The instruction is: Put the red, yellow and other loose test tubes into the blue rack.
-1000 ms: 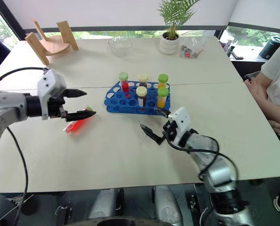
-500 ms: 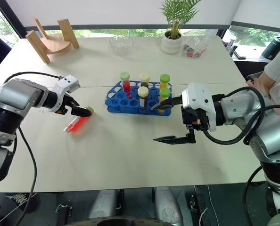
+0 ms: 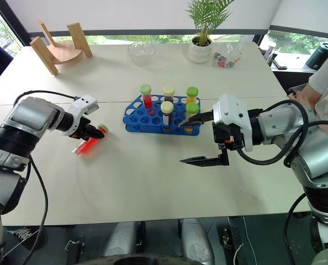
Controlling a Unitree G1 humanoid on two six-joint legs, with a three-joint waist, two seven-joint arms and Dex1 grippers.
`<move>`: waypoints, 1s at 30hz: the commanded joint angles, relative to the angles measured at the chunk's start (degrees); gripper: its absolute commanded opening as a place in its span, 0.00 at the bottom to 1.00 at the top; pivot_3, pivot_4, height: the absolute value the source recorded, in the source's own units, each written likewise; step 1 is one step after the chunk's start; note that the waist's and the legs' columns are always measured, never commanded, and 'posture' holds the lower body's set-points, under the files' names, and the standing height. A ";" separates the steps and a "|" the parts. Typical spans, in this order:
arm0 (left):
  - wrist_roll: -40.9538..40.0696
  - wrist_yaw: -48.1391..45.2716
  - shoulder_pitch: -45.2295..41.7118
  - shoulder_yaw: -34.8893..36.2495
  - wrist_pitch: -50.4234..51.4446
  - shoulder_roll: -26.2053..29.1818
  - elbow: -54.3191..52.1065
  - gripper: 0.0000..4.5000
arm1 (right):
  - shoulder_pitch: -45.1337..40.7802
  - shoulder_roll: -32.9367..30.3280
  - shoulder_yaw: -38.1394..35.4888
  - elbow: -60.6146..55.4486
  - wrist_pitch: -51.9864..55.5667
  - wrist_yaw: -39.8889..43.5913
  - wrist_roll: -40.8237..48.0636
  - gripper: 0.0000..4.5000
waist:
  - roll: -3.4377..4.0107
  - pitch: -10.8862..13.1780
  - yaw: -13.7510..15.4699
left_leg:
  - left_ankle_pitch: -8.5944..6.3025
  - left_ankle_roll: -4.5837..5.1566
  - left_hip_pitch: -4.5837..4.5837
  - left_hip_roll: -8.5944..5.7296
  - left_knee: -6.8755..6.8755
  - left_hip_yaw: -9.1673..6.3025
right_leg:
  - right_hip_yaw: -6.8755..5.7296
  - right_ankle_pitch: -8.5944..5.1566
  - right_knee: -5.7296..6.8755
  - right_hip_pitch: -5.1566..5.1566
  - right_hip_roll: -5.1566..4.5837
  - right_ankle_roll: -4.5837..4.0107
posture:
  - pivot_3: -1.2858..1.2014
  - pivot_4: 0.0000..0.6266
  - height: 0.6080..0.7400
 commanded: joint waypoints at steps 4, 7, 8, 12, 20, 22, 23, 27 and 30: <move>-4.57 -3.22 -0.53 8.93 -0.57 3.02 -2.63 0.18 | -0.70 1.02 -0.98 -0.61 -0.56 -1.33 -0.25 1.00 | -0.03 0.02 -0.16 | 0.00 0.00 0.00 0.01 0.00 0.00 | 0.00 0.00 0.01 -0.02 0.01 0.00 | 0.52 0.24 1.00; -10.63 -5.09 -0.74 19.04 -5.57 1.76 -4.34 0.18 | 0.79 1.60 -1.33 -1.83 0.64 -3.23 0.10 1.00 | -0.04 0.03 -0.10 | 0.00 0.00 -0.02 0.01 0.01 -0.01 | -0.01 0.00 0.01 -0.03 0.00 0.00 | 0.52 0.24 1.00; -13.85 -4.92 -0.18 24.88 -8.46 0.15 -5.61 0.18 | 1.73 1.90 -1.05 -2.56 1.00 -4.40 -0.31 1.00 | -0.05 0.04 -0.05 | 0.00 0.00 -0.02 0.00 0.01 0.00 | -0.02 0.00 0.02 -0.03 -0.02 0.00 | 0.52 0.24 1.00; -20.53 0.07 4.43 36.57 -15.97 -8.36 -12.91 0.18 | 4.45 3.38 -1.09 -4.69 2.28 -8.18 -0.69 1.00 | -0.03 0.03 0.81 | 0.00 -0.01 -0.07 -0.01 0.07 0.00 | -0.09 0.00 0.01 -0.01 -0.18 0.01 | 0.52 0.24 1.00; -18.36 8.30 14.32 35.11 -37.02 -26.33 -20.84 0.18 | 5.35 6.30 -0.85 -6.77 4.75 -13.55 -0.33 1.00 | -0.07 0.04 1.49 | 0.00 -0.01 -0.07 -0.04 0.56 0.00 | -0.08 0.09 0.07 0.19 -0.17 0.12 | 0.52 0.24 1.00; -15.82 8.06 16.47 32.89 -44.41 -28.74 -19.06 0.18 | 5.34 6.48 -0.77 -7.06 5.11 -14.06 -0.22 1.00 | -0.06 0.04 1.49 | 0.00 -0.01 -0.03 -0.05 0.57 0.03 | -0.06 0.10 0.07 0.22 -0.17 0.13 | 0.52 0.24 1.00; -15.15 8.95 16.96 32.73 -47.91 -30.81 -17.21 0.18 | 5.45 6.59 -0.66 -7.29 5.20 -14.29 -0.25 1.00 | -0.06 0.03 1.51 | 0.00 -0.01 -0.01 -0.05 0.57 0.02 | -0.06 0.10 0.07 0.24 -0.17 0.13 | 0.52 0.24 1.00; -12.09 9.91 17.56 31.48 -58.17 -34.46 -11.23 0.18 | 5.92 6.98 -0.47 -7.96 4.78 -15.26 -1.05 1.00 | -0.05 0.03 1.60 | 0.00 -0.01 -0.01 -0.06 0.58 0.01 | -0.07 0.10 0.06 0.26 -0.15 0.13 | 0.52 0.24 1.00; -10.26 9.80 17.99 30.26 -64.13 -35.75 -6.90 0.18 | 6.16 7.20 -0.64 -8.66 5.52 -15.94 -0.49 1.00 | -0.05 0.03 1.50 | -0.03 0.04 -0.02 -0.06 0.57 0.00 | -0.07 0.10 0.06 0.25 -0.14 0.13 | 0.52 0.24 1.00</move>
